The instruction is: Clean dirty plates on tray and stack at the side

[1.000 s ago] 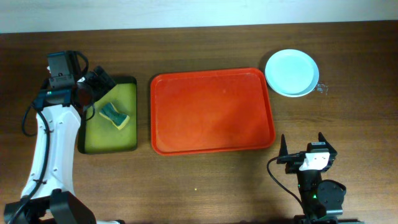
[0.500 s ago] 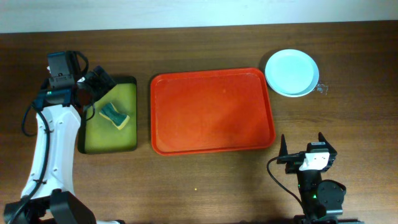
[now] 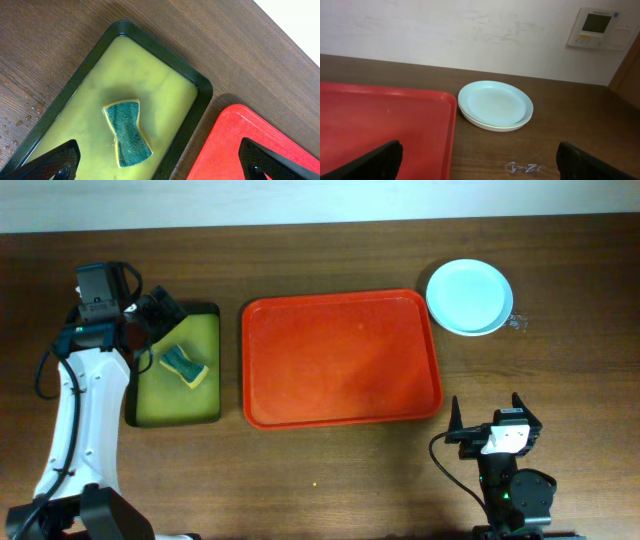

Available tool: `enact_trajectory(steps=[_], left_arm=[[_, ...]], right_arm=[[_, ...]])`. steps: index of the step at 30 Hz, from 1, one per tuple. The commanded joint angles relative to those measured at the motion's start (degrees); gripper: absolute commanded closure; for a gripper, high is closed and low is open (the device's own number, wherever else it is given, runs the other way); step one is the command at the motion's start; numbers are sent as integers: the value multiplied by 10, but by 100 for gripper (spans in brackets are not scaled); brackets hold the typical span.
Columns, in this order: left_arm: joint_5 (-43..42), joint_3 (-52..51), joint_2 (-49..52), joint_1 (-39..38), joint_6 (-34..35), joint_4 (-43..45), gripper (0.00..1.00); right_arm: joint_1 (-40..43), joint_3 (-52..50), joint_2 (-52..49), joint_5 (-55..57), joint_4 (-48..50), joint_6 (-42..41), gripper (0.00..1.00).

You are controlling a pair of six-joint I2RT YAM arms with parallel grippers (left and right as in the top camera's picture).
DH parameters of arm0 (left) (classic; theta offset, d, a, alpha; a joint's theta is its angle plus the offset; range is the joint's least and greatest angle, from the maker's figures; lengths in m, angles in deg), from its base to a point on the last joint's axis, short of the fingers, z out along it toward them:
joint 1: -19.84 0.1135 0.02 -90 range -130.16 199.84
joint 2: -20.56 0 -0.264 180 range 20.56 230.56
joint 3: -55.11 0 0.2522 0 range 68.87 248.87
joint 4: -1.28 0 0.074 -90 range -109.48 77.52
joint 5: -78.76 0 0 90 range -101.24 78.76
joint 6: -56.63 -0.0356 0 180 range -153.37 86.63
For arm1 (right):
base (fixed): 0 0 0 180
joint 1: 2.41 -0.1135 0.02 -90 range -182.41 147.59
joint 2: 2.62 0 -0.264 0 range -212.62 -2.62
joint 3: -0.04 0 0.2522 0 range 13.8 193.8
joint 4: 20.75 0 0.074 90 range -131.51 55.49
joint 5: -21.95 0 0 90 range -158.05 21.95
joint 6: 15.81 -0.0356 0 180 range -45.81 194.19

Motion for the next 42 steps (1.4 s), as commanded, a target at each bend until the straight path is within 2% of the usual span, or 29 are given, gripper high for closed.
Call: enact_trajectory(steps=[1, 9, 11, 15, 16, 21, 23, 24, 27, 30, 33, 40, 42], left_arm=[[-2, 6, 0, 2, -5, -1, 1], [5, 6, -1, 2, -5, -5, 1], [56, 6, -8, 2, -5, -34, 1], [104, -17, -50, 2, -13, -95, 1], [104, -43, -79, 2, -50, -90, 1], [93, -203, -264, -9, -125, 3, 1], [51, -311, -383, -18, -184, 80, 1], [49, -354, -430, -19, -188, 105, 1], [1, -443, -528, -19, -244, 144, 1], [-6, -516, -593, -19, -248, 200, 1], [30, -591, -677, -19, -248, 210, 1], [24, -665, -809, -28, -249, 223, 1], [24, -687, -843, -51, -281, 230, 1]], right_arm=[[3, -5, 5, -7, -2, 4, 1], [3, -5, 5, -7, -2, 4, 1], [3, -5, 5, -7, -2, 4, 1], [3, -5, 5, -7, -2, 4, 1], [3, -5, 5, -7, -2, 4, 1], [3, -5, 5, -7, -2, 4, 1], [3, -5, 5, -7, -2, 4, 1], [3, -5, 5, -7, -2, 4, 1], [3, -5, 5, -7, -2, 4, 1], [3, -5, 5, -7, -2, 4, 1], [3, -5, 5, -7, -2, 4, 1], [3, -5, 5, -7, -2, 4, 1], [3, -5, 5, -7, -2, 4, 1]])
